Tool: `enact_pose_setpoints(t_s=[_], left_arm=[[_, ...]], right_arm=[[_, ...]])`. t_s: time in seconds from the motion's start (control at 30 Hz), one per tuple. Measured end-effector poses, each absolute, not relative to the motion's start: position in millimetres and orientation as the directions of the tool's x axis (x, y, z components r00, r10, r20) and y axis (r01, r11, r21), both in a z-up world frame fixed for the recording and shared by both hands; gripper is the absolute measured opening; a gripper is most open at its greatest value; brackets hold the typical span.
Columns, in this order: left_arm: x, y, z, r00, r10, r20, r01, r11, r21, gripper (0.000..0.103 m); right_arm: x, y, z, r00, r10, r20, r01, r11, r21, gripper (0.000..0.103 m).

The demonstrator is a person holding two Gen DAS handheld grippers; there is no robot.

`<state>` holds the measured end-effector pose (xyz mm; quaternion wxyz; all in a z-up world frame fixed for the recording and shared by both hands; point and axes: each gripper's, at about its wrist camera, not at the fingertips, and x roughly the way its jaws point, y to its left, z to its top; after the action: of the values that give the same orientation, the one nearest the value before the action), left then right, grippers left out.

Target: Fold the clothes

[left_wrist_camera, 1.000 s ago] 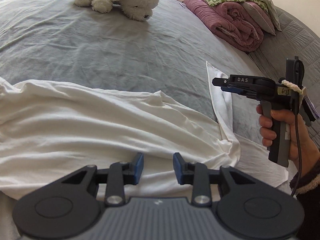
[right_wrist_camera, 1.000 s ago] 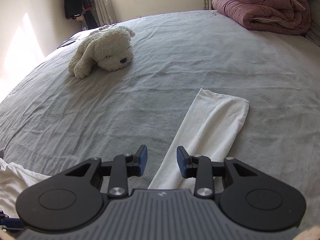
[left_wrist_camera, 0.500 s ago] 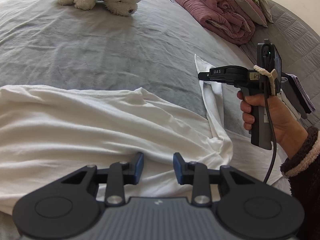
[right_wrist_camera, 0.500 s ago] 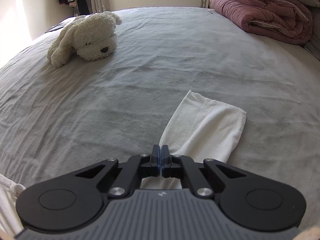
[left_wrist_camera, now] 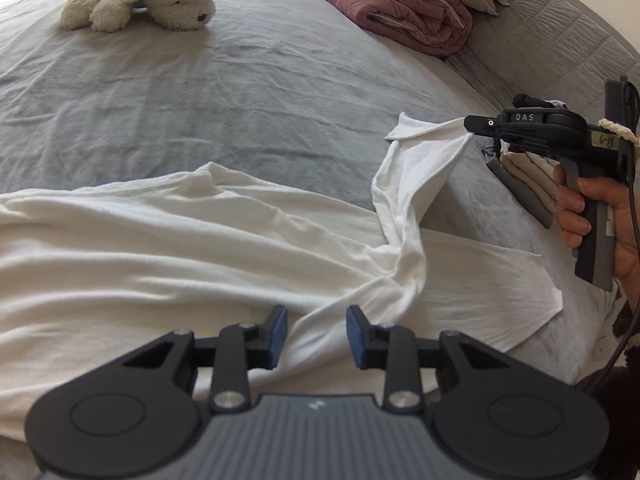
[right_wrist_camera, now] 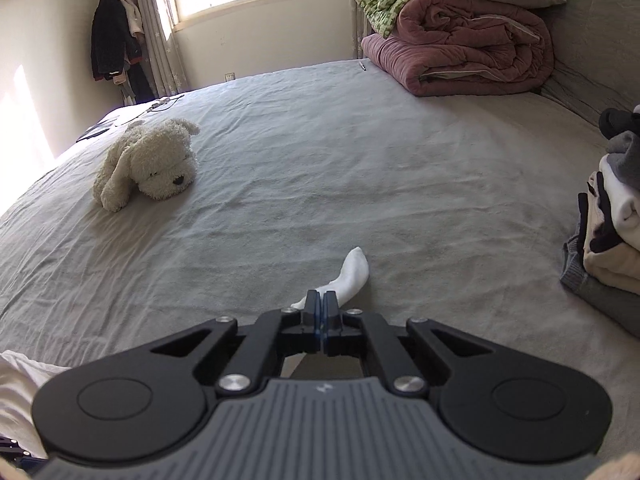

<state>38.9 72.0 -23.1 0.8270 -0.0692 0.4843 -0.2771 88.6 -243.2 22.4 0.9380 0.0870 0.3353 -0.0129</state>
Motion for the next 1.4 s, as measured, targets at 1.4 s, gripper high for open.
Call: enact_pose_setpoints(t_s=[1.4], left_arm=[[39,-15,-22,0.481,-0.610,-0.629,0.520,0.777,-0.356,0.034]], right_arm=[[66,-253,-43,0.731,0.052,-0.681,-0.031,0.999,0.042,0.005]])
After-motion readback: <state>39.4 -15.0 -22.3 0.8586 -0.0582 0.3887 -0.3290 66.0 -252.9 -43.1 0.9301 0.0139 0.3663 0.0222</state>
